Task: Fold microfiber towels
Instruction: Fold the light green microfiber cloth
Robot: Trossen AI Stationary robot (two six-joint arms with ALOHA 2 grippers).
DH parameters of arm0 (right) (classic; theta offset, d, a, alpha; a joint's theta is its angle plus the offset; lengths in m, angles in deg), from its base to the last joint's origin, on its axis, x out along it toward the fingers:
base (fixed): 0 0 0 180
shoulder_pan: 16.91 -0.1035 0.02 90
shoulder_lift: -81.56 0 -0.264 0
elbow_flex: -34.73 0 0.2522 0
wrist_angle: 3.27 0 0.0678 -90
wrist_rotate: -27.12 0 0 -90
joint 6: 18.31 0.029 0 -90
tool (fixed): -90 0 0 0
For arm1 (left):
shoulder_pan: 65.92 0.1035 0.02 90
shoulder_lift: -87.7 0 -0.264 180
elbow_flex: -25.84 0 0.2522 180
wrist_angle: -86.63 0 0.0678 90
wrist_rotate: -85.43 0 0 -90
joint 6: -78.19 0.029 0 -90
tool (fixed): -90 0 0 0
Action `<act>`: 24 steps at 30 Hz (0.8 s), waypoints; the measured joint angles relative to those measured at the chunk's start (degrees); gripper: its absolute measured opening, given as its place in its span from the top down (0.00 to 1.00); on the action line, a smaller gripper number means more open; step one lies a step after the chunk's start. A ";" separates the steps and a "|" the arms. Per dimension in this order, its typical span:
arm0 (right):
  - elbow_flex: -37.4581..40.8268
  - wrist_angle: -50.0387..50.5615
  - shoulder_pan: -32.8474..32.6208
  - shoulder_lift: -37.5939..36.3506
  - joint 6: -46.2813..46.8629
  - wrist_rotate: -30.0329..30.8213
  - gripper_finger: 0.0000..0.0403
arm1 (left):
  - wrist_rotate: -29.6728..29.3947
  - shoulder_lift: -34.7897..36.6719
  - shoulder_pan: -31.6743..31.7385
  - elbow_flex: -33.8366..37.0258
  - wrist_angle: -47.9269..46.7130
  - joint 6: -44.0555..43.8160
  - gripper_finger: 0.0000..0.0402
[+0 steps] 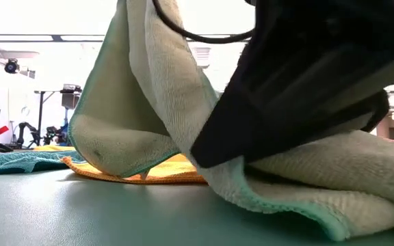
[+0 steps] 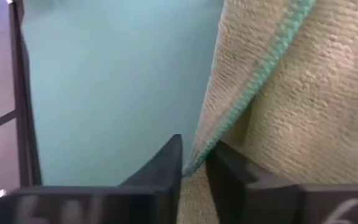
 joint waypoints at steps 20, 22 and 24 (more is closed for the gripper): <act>-22.59 37.95 -2.87 -6.07 4.62 -4.53 0.98 | 0.85 0.80 -3.53 -1.97 0.04 8.37 1.00; -27.00 43.57 -3.09 -6.09 4.66 -4.49 0.98 | 0.87 0.88 -4.05 -2.67 -0.01 9.00 1.00; -30.87 48.05 -3.16 -6.20 4.67 -4.48 0.98 | 0.84 1.02 -4.63 -3.59 -0.04 10.27 1.00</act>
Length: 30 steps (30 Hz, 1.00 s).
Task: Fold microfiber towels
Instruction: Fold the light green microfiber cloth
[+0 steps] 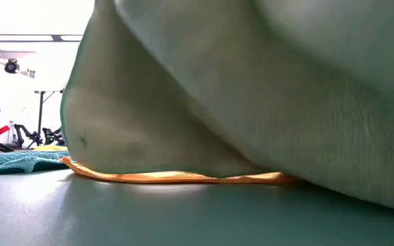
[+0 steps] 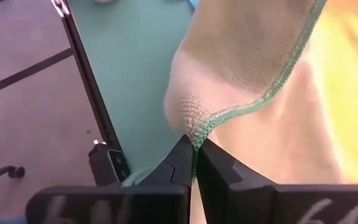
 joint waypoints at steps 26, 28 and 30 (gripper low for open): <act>-16.73 27.40 -2.88 -8.80 -9.15 -2.58 0.98 | -2.81 3.01 -1.45 -7.39 -0.44 13.50 1.00; -16.73 27.38 -2.73 -10.53 -11.83 -2.67 0.98 | -2.81 3.13 -1.45 -7.39 -1.03 13.50 1.00; -16.73 27.37 -2.59 -12.18 -13.99 -3.05 0.98 | -2.94 3.38 -1.47 -7.38 -1.67 13.20 1.00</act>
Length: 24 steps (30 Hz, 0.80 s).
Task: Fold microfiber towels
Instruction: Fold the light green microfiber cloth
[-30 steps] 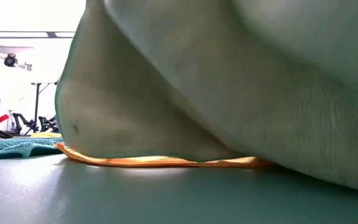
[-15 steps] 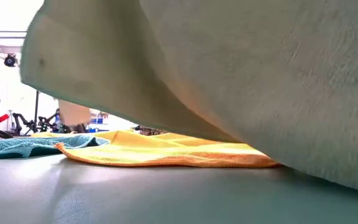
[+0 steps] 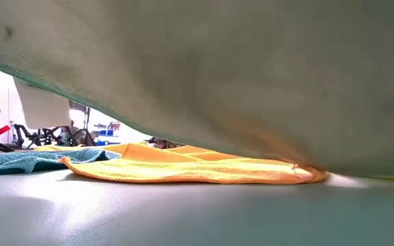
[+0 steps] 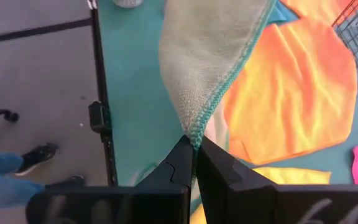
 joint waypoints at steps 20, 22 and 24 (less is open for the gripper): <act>0.47 -0.15 1.81 -4.35 -16.57 -9.08 0.98 | -5.17 0.09 -2.29 -1.57 -9.30 -10.54 1.00; 0.71 -0.08 1.85 -3.84 -18.68 -8.96 0.98 | -5.33 0.09 -2.27 -1.62 -9.39 -10.63 1.00; 1.08 -0.14 1.89 -3.40 -21.10 -8.96 0.98 | -5.79 -0.03 -2.27 -1.60 -9.41 -10.73 1.00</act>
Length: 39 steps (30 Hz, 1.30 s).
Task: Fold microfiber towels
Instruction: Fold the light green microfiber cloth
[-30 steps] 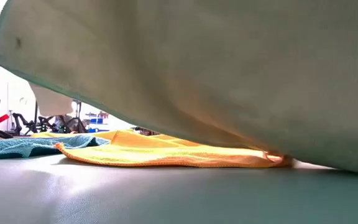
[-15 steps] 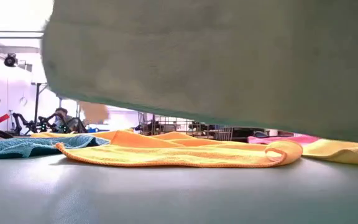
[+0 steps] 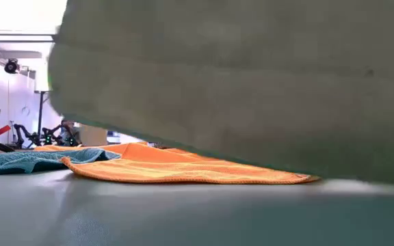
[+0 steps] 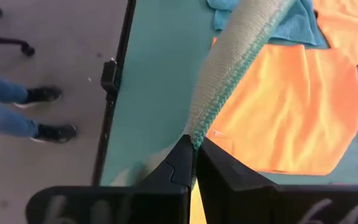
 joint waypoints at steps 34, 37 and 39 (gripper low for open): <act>0.59 0.11 16.39 -3.25 -21.11 -0.04 0.98 | -10.77 0.05 2.51 0.79 -2.69 2.96 1.00; 1.15 0.01 15.86 -1.48 -18.53 -2.69 0.98 | -6.31 -0.40 1.75 3.12 -3.48 -2.44 1.00; 1.87 -0.22 15.38 0.07 -16.59 -4.28 0.98 | -4.95 -0.94 0.93 5.34 -4.77 -6.33 1.00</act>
